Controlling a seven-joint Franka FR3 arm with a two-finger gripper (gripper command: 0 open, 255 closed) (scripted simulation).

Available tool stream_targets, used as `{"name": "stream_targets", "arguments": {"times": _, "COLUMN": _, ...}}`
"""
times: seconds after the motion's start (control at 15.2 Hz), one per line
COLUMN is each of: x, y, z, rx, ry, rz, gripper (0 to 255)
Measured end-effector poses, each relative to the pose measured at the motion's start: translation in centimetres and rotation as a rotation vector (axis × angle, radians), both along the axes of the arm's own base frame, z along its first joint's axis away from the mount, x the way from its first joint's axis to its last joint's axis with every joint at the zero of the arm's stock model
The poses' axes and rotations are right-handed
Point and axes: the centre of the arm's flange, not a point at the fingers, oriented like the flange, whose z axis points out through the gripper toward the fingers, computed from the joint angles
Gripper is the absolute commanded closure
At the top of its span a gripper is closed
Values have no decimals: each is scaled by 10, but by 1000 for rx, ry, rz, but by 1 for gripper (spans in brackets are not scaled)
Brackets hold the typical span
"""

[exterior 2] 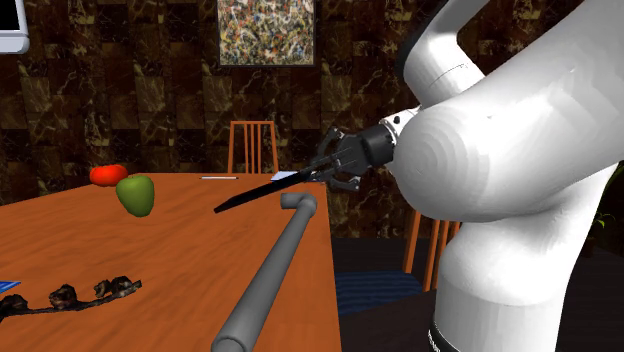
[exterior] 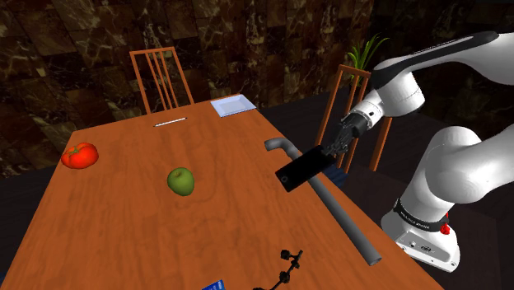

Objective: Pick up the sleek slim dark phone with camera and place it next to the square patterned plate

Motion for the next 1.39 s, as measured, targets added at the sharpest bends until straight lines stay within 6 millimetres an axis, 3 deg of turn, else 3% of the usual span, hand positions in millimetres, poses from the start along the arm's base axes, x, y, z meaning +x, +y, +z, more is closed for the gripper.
{"name": "stream_targets", "arguments": {"times": 0.66, "x": -1, "y": -1, "z": 51, "rx": 0, "ry": 0, "rz": 0, "gripper": 255}}
{"name": "stream_targets", "arguments": {"times": 0.86, "x": 23, "y": -6, "z": 54, "rx": 2, "ry": 0, "rz": 0, "gripper": 255}}
{"name": "stream_targets", "arguments": {"times": 1.39, "x": 127, "y": -35, "z": 53, "rx": 1, "ry": 1, "rz": 0, "gripper": 255}}
